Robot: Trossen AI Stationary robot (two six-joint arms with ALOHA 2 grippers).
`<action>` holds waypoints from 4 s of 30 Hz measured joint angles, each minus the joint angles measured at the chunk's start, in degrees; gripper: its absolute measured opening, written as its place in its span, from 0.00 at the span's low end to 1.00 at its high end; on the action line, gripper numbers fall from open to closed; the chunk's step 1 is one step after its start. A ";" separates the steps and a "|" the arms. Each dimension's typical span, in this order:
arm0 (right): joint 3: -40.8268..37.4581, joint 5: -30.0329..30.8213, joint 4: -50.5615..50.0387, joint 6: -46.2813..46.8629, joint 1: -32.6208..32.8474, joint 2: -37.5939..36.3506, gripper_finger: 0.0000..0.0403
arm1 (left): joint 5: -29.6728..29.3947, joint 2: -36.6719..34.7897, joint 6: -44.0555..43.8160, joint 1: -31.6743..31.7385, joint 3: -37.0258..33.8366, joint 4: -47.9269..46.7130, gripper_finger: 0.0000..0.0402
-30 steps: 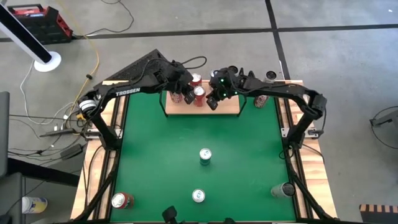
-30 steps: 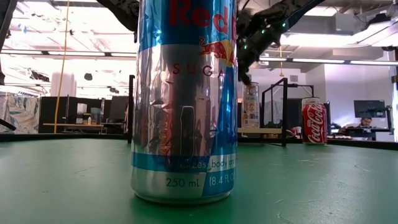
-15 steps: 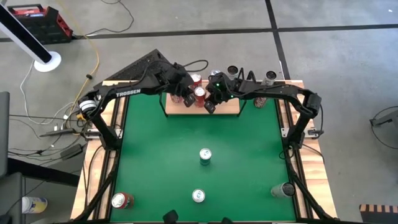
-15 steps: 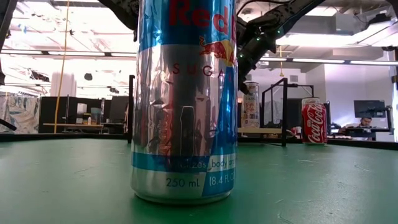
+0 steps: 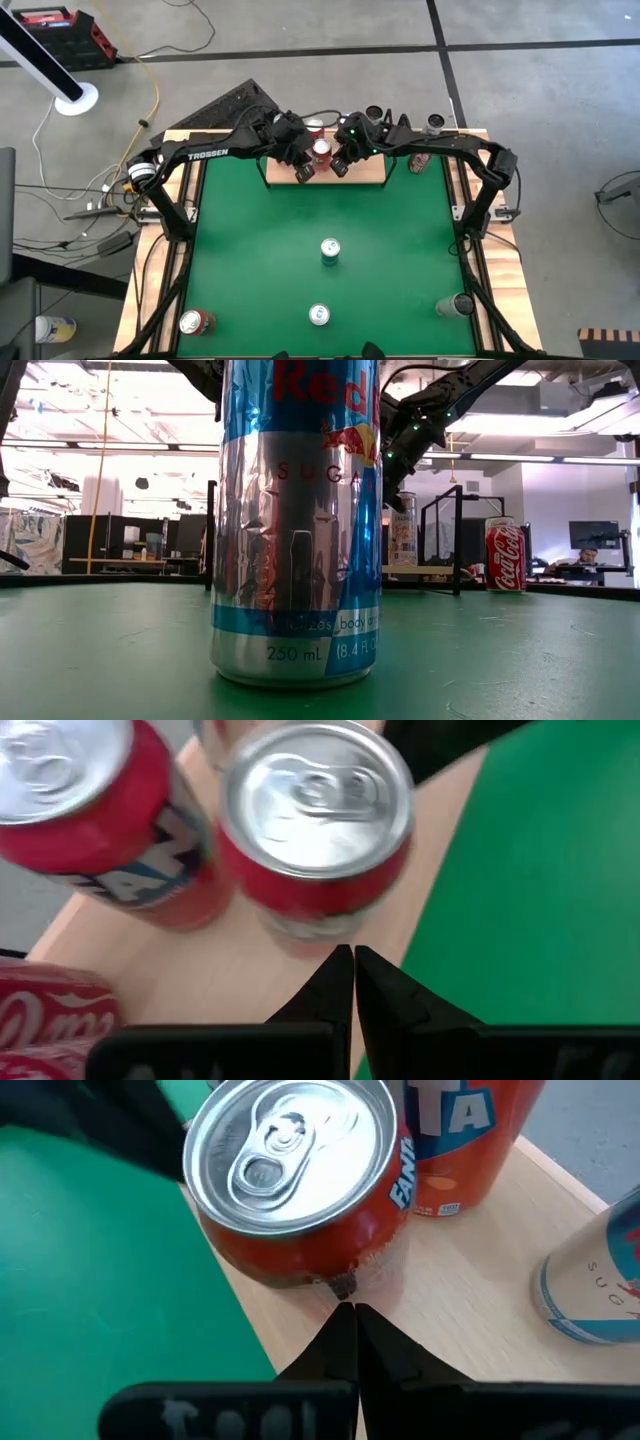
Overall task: Place canned beverage on shelf
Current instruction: Put the right orange soda can on the shelf
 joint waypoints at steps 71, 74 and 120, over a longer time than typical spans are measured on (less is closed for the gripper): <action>-0.02 1.28 2.13 2.01 -1.37 -0.85 0.05 | -0.13 -0.47 -2.69 1.52 -2.14 5.15 0.00; -0.02 1.30 2.42 1.97 -1.83 -0.85 0.05 | -0.56 -1.40 -2.67 1.58 -2.13 4.36 0.00; 5.13 -4.34 -4.10 9.14 1.26 1.94 0.04 | -1.43 -33.91 -0.38 13.28 -19.89 13.60 0.00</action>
